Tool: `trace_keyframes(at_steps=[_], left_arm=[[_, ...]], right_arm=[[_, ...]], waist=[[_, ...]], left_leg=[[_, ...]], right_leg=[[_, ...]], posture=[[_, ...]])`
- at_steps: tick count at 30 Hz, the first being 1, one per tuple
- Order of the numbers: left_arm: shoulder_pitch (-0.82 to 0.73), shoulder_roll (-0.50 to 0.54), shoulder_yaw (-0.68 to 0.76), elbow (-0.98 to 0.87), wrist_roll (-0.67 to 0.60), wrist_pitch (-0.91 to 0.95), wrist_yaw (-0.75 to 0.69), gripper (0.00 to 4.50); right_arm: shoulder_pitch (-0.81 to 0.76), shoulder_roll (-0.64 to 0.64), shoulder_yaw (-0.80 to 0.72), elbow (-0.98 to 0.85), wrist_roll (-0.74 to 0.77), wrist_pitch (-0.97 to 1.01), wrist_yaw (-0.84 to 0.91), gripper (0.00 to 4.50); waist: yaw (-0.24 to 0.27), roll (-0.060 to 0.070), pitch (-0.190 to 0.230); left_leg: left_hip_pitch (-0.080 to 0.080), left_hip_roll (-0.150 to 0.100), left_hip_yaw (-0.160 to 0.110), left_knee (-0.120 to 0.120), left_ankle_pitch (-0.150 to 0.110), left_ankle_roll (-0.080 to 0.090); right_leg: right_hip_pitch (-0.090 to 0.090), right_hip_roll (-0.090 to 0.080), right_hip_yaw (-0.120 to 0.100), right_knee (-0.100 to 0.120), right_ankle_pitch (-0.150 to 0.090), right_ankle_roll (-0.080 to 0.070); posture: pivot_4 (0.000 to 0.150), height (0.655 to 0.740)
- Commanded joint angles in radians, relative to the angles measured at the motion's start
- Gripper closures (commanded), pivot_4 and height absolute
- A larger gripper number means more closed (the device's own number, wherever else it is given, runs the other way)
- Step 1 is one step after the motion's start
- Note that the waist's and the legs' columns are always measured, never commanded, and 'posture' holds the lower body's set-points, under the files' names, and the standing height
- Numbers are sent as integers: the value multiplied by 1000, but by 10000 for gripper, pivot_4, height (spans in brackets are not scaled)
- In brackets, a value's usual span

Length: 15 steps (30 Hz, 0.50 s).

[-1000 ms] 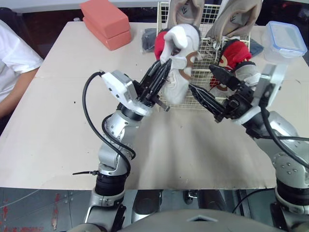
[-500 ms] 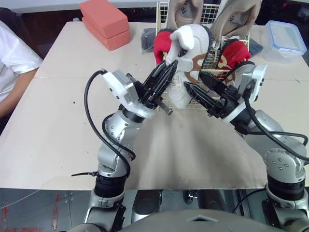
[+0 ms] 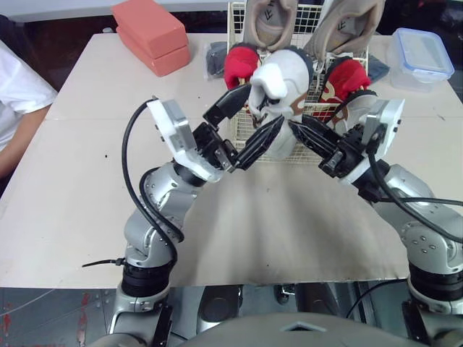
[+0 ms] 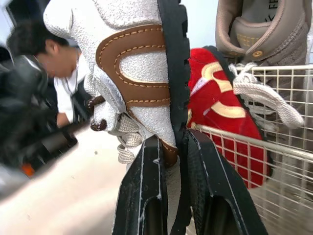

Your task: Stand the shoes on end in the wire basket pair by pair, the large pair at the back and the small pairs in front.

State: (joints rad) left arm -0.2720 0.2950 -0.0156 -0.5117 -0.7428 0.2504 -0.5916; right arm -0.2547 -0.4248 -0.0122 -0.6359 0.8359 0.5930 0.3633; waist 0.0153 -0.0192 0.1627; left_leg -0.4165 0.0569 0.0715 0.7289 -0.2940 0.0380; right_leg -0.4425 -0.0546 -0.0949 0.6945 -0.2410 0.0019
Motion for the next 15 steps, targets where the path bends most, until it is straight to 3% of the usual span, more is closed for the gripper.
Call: trace_keyframes(at_steps=[1, 13, 14, 15], left_arm=[[-13, 11, 40, -53, -63, 32, 18, 355], [-31, 40, 52, -18, -55, 60, -23, 355], [-36, 37, 52, -15, -56, 57, -29, 4196], [-39, 34, 51, -12, -56, 56, -33, 5266]], right_arm=[[8, -19, -14, -15, -31, -60, 76, 42610], [24, -33, -9, -28, -56, -92, 184, 42610], [25, -36, -8, -31, -58, -91, 191, 42610], [25, -36, -7, -31, -60, -90, 194, 42610]], waist=[[0, 0, 0], [0, 0, 1], [0, 0, 1], [0, 0, 1]], left_leg=[[0, 0, 0, 0, 0, 0], [0, 0, 0, -2, 0, 0], [0, 0, 1, -2, 0, 0], [0, 0, 0, -2, 0, 0]], right_leg=[[0, 0, 0, 0, 0, 0], [-1, 0, 0, 0, 0, 0], [-1, 0, 0, 0, 0, 0], [-1, 0, 0, 0, 0, 0]], posture=[[1500, 6860], [1500, 6860], [1500, 6860], [1500, 6860]])
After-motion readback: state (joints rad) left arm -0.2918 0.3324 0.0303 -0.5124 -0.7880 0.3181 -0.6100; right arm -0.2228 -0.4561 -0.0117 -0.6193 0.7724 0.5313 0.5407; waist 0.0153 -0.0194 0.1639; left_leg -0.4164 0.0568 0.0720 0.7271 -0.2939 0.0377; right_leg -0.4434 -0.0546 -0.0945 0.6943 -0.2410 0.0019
